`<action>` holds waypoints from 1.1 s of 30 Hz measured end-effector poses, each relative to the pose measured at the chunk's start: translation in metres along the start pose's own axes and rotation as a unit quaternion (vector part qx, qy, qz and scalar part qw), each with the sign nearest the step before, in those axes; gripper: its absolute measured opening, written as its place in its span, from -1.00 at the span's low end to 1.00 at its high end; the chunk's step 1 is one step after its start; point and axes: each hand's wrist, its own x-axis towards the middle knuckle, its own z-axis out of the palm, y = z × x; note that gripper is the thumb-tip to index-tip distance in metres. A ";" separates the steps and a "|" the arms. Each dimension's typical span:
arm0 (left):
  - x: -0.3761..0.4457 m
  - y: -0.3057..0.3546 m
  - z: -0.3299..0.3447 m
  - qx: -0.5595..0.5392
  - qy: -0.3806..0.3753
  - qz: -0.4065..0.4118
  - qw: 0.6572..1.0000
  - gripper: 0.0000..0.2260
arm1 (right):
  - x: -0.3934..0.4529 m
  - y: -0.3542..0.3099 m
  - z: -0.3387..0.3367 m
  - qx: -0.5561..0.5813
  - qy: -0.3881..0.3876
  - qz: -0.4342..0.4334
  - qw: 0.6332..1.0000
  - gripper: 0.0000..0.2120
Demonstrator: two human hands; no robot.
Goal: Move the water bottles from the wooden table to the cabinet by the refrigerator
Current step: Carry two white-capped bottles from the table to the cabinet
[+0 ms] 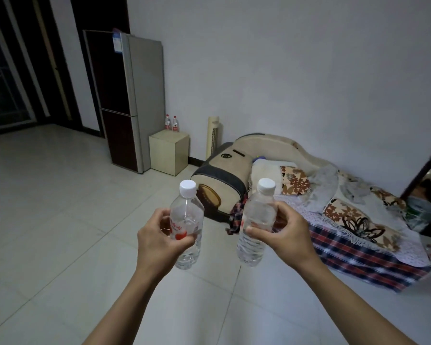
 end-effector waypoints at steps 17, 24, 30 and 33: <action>0.236 -0.058 0.095 0.032 0.000 -0.040 0.999 -0.52 | 0.273 0.096 0.071 0.031 -0.009 -0.020 0.999 -0.47; 0.334 -0.093 0.096 0.034 0.023 -0.053 0.998 -0.52 | 0.373 0.112 0.117 0.018 -0.026 -0.019 0.999 -0.50; 0.430 -0.146 0.086 0.021 0.038 -0.044 0.998 -0.56 | 0.456 0.119 0.182 -0.001 -0.017 -0.033 0.999 -0.52; 0.480 -0.169 0.078 0.012 0.026 -0.043 0.999 -0.56 | 0.495 0.109 0.212 -0.018 -0.024 -0.028 0.999 -0.51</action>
